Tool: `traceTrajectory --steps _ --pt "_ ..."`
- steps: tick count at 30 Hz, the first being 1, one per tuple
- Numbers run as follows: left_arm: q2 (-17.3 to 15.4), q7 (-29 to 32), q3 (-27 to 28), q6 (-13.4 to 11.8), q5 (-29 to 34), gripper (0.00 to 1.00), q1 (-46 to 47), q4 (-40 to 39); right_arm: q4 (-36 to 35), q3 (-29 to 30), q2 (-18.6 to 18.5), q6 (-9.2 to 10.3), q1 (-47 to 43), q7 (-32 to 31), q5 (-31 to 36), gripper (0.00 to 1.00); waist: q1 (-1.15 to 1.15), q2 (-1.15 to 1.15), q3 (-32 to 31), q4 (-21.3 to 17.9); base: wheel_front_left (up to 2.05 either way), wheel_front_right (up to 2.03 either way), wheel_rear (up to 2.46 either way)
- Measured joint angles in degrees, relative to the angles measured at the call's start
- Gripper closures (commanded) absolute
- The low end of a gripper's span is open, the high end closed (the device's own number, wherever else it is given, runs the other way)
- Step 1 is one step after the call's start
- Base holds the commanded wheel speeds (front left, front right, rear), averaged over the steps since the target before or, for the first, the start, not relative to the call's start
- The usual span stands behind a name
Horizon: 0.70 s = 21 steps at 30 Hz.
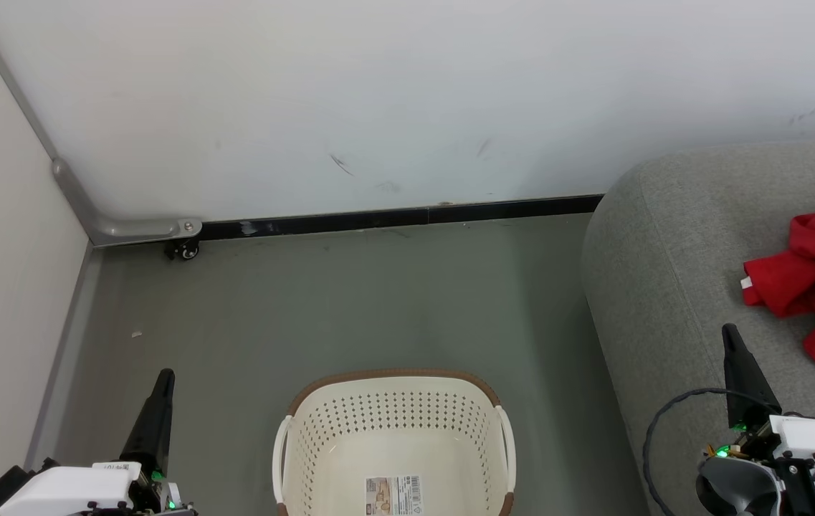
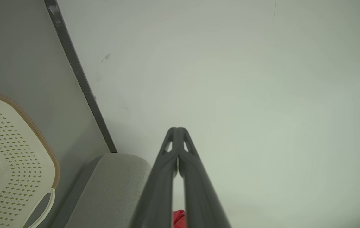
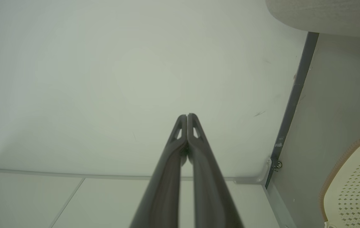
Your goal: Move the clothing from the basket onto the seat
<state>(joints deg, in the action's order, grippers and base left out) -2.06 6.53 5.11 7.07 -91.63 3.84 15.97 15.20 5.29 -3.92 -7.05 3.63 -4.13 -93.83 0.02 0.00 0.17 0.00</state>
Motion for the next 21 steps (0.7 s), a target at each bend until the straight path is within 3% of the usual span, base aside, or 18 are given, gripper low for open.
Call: traceTrajectory --steps 21 --pt "0.0 0.0 0.0 0.0 0.0 1.0 0.0 0.0 0.0 0.1 0.0 0.0 0.0 0.0 0.0 1.0 0.0 0.0 0.0 0.0 0.0 0.0 0.0"
